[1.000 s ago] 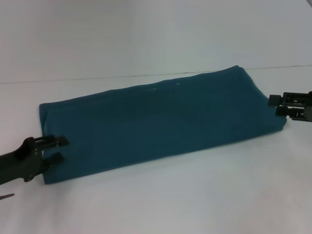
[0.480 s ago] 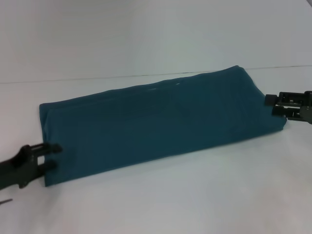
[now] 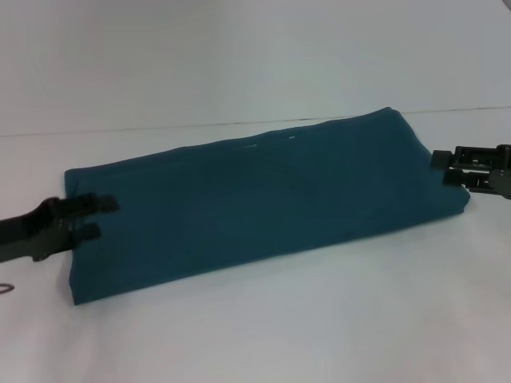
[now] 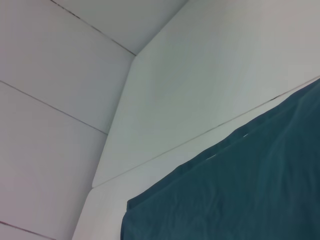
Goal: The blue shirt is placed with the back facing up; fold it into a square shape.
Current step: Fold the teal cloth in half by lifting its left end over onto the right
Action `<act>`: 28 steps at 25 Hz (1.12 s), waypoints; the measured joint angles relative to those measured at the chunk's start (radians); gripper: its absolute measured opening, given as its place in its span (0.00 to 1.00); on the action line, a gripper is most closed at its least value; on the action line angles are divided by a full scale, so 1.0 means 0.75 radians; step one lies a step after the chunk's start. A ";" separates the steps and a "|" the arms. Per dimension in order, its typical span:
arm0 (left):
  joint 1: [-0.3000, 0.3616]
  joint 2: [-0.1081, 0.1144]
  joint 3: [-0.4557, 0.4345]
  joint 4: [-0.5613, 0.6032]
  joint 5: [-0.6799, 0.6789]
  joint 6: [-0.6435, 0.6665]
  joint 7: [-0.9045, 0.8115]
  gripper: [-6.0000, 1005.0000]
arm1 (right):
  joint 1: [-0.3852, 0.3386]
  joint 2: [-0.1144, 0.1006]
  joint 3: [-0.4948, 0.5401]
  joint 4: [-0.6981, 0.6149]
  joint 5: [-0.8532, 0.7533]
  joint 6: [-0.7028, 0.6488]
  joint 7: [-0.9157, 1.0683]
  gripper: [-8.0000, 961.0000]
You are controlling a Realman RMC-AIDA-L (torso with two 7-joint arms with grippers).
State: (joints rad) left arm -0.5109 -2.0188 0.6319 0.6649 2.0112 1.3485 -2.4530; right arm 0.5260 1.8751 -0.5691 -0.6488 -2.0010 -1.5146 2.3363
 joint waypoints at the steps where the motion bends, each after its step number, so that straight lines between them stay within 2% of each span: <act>1: -0.006 0.002 -0.003 -0.001 0.000 -0.008 -0.002 0.63 | 0.000 0.001 0.000 0.000 0.000 0.000 -0.001 0.69; 4: -0.015 0.009 -0.013 -0.008 0.001 -0.071 -0.041 0.66 | 0.000 0.004 0.000 0.005 0.001 0.002 -0.011 0.69; 6: -0.017 0.006 -0.011 -0.009 0.002 -0.158 -0.066 0.73 | 0.000 0.006 0.000 0.015 0.001 0.010 -0.016 0.69; 7: -0.019 -0.013 -0.010 -0.013 0.000 -0.250 -0.090 0.76 | 0.000 0.008 0.000 0.018 0.000 0.016 -0.017 0.69; 8: -0.019 -0.013 -0.010 -0.013 0.000 -0.250 -0.090 0.79 | 0.000 0.008 0.000 0.020 0.000 0.020 -0.017 0.69; 10: -0.028 -0.037 -0.008 -0.019 -0.002 -0.328 -0.107 0.85 | -0.002 0.011 0.000 0.021 -0.002 0.026 -0.017 0.69; 13: -0.060 -0.053 -0.004 -0.061 0.003 -0.422 -0.104 0.85 | -0.006 0.013 0.000 0.022 -0.003 0.034 -0.018 0.69; 18: -0.118 -0.033 0.011 -0.184 0.015 -0.519 -0.064 0.85 | 0.001 0.015 -0.002 0.022 -0.005 0.037 -0.019 0.69; 28: -0.124 -0.038 0.033 -0.226 0.061 -0.562 -0.059 0.85 | -0.005 0.018 0.000 0.022 -0.006 0.040 -0.021 0.68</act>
State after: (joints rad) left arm -0.6040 -2.0470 0.6564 0.4956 2.0572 0.9267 -2.4975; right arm 0.5223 1.8883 -0.5692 -0.6319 -2.0054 -1.4848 2.3209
